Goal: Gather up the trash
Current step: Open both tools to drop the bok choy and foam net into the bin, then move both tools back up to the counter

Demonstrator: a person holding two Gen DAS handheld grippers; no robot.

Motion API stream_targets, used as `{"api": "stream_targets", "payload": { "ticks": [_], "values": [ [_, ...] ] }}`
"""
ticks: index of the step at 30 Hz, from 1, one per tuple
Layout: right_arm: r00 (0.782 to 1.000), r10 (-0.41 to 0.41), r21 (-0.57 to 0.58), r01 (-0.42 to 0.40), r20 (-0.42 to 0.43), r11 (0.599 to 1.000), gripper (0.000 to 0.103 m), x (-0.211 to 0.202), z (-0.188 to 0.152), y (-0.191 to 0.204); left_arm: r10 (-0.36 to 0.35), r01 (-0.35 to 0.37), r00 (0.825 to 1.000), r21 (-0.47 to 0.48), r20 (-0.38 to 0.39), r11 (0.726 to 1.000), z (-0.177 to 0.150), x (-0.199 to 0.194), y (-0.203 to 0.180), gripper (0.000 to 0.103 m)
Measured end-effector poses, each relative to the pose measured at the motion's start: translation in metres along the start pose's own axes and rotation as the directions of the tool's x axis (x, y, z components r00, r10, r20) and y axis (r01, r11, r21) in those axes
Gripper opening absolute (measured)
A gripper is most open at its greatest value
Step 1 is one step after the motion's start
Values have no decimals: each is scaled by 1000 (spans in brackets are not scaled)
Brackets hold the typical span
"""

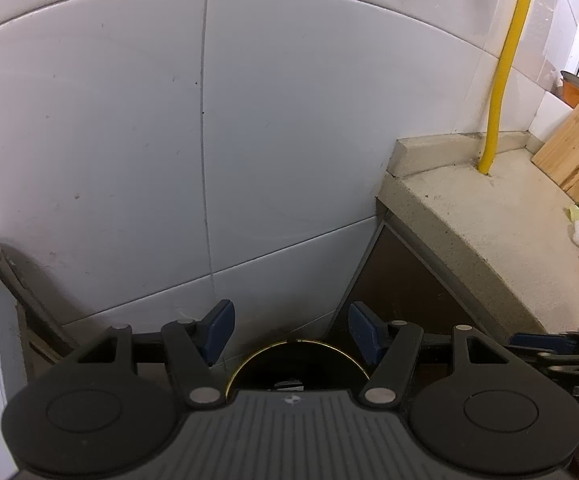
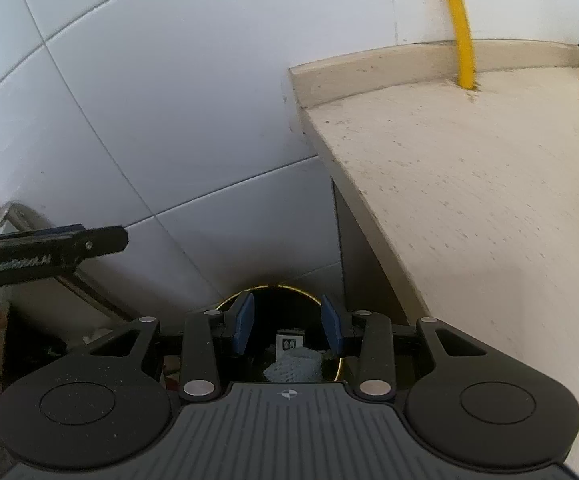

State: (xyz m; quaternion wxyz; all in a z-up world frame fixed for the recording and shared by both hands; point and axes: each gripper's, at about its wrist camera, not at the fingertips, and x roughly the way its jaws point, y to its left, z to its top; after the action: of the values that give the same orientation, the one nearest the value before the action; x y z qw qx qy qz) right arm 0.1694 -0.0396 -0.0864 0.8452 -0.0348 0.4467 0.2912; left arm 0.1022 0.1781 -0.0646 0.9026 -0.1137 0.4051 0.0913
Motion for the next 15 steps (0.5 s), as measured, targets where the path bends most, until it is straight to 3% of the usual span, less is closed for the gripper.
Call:
{"api": "stream_targets", "payload": {
  "ticks": [8, 15],
  "values": [
    [996, -40, 29, 38, 75, 999, 49, -46, -15, -23, 17, -17, 1000, 18, -1, 1000, -3, -2, -3, 57],
    [976, -169, 88, 158, 140, 984, 55, -95, -33, -77, 16, -16, 1000, 53, -2, 998, -4, -2, -10, 58]
  ]
}}
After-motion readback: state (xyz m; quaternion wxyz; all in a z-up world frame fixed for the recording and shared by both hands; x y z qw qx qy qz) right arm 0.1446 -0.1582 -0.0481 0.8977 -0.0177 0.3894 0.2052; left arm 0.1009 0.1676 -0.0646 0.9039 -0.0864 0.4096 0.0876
